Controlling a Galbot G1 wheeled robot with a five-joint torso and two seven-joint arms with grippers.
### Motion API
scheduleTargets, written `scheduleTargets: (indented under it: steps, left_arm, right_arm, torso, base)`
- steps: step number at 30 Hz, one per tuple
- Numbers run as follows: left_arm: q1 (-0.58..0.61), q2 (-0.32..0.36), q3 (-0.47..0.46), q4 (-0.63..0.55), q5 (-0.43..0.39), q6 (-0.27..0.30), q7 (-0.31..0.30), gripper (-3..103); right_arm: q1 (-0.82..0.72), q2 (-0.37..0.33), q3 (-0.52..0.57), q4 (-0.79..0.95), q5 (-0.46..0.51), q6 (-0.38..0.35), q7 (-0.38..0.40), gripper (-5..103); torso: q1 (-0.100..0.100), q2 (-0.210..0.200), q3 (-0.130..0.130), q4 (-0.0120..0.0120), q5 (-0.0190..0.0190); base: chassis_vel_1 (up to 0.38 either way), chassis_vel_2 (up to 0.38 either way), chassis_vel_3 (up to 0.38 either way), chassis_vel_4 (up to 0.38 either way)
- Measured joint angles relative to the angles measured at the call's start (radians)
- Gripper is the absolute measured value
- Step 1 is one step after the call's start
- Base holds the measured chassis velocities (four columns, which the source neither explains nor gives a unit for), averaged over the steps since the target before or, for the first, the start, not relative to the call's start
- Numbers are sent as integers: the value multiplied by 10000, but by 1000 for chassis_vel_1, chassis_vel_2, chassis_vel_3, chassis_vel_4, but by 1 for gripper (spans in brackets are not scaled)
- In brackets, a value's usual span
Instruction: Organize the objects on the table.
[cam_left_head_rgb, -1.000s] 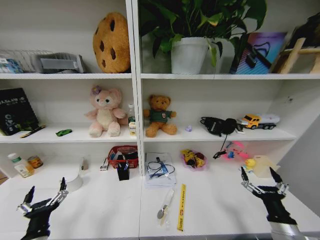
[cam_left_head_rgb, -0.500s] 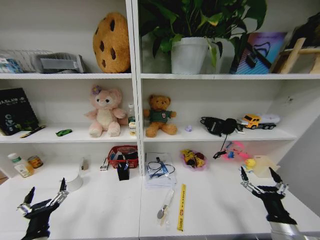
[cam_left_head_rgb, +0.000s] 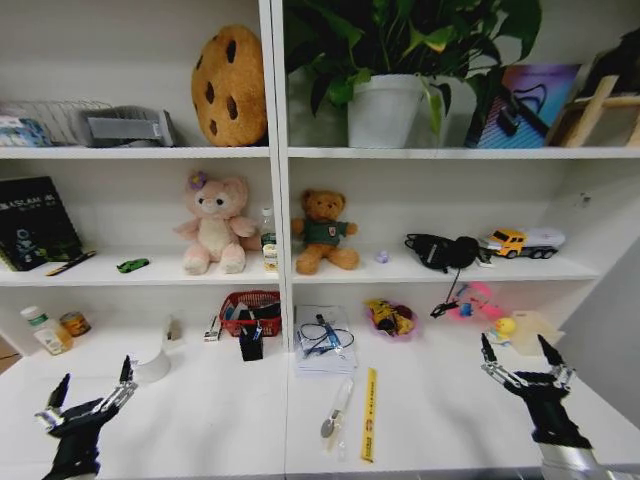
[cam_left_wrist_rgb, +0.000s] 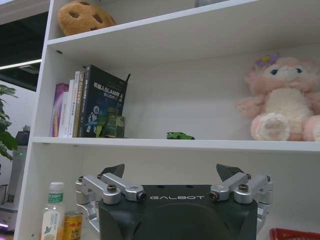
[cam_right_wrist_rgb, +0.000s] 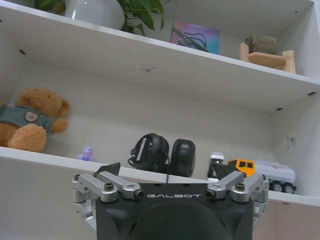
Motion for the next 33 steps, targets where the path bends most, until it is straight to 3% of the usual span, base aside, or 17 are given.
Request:
scheduleTargets:
  steps: [14,15,18,21,23,26,27,31,33]
  left_arm:
    - [0,0,0,2,1,2,0,100]
    - [0,-1,-1,1,1,0,0,100]
    - [-1,0,0,3,1,1,2,100]
    - [-1,0,-3,1,1,0,-2,100]
    - [0,0,0,3,1,1,0,100]
    - [-1,0,-3,3,1,-2,-11,100]
    - [-1,1,-1,5,0,-1,-9,100]
    - [-1,1,-9,4,1,-6,-12,100]
    - [-2,2,-1,4,0,-5,-9,100]
  right_arm:
    - [0,-2,-4,-4,0,-4,-2,100]
    - [2,-3,-6,-4,0,-4,-2,100]
    - [2,-2,-6,-4,-1,-4,-3,100]
    - [4,-3,-6,-4,-1,-4,-4,100]
    - [3,-3,-6,-4,0,-4,-3,100]
    - [4,-2,-10,-4,-2,-5,-6,100]
    - [0,-3,-9,-1,-2,-3,-4,100]
    - [3,-1,-9,-3,-2,-4,-5,100]
    - [3,-1,-9,-2,-2,-4,-5,100]
  torso:
    - [0,1,-2,-2,-9]
    - [0,0,-1,1,8]
    - [0,0,-2,0,-5]
    - [0,0,0,0,7]
    - [0,1,-1,-3,-9]
    - [0,0,-1,2,8]
    - [1,1,-3,-6,-20]
    - [0,1,-3,-4,9]
    - [0,1,-3,-7,-1]
  base:
    - [245,260,-257,-257]
    - [311,350,-359,-342]
    - [324,368,-352,-356]
    - [376,368,-367,-365]
    - [353,350,-333,-376]
    - [342,363,-359,-347]
    - [287,280,-322,-241]
    - [205,202,-180,-198]
    - [107,133,-83,-120]
